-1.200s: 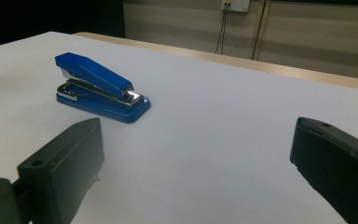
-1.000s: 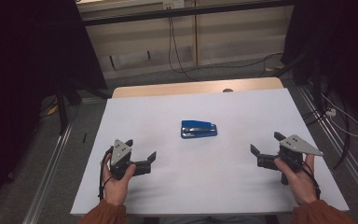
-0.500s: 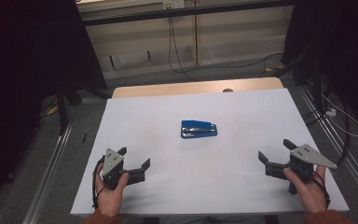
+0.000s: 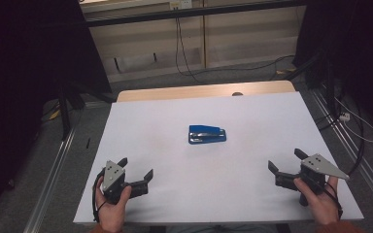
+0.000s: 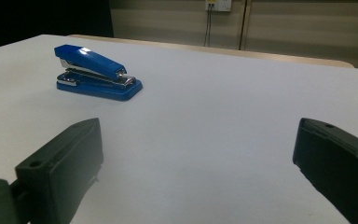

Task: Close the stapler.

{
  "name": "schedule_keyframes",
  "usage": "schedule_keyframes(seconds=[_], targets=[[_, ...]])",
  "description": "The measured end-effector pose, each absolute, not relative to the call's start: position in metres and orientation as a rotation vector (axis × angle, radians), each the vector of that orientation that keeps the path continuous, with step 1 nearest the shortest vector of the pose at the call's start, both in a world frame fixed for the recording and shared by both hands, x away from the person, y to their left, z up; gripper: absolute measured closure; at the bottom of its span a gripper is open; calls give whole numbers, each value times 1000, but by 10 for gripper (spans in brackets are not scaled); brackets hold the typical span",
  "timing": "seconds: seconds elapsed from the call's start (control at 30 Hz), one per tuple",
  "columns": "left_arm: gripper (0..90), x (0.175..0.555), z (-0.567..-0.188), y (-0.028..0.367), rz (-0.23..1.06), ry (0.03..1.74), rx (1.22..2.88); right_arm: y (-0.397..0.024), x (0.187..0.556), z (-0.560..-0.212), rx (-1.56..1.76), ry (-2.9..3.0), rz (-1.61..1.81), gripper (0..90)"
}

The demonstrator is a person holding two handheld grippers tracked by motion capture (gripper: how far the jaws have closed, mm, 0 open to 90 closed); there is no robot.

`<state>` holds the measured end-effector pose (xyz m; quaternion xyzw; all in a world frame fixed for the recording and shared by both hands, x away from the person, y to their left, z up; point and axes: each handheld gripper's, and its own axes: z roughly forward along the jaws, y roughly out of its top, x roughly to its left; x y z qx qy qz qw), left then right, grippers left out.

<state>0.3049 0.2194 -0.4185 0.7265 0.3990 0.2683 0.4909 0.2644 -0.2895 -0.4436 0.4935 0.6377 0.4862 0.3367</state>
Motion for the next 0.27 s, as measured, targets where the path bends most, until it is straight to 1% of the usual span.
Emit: schedule_keyframes(seconds=[0.27], targets=[[29,312,-420,224,652,1015,1736,-285,269,-445,1279,1683,1259,14]])
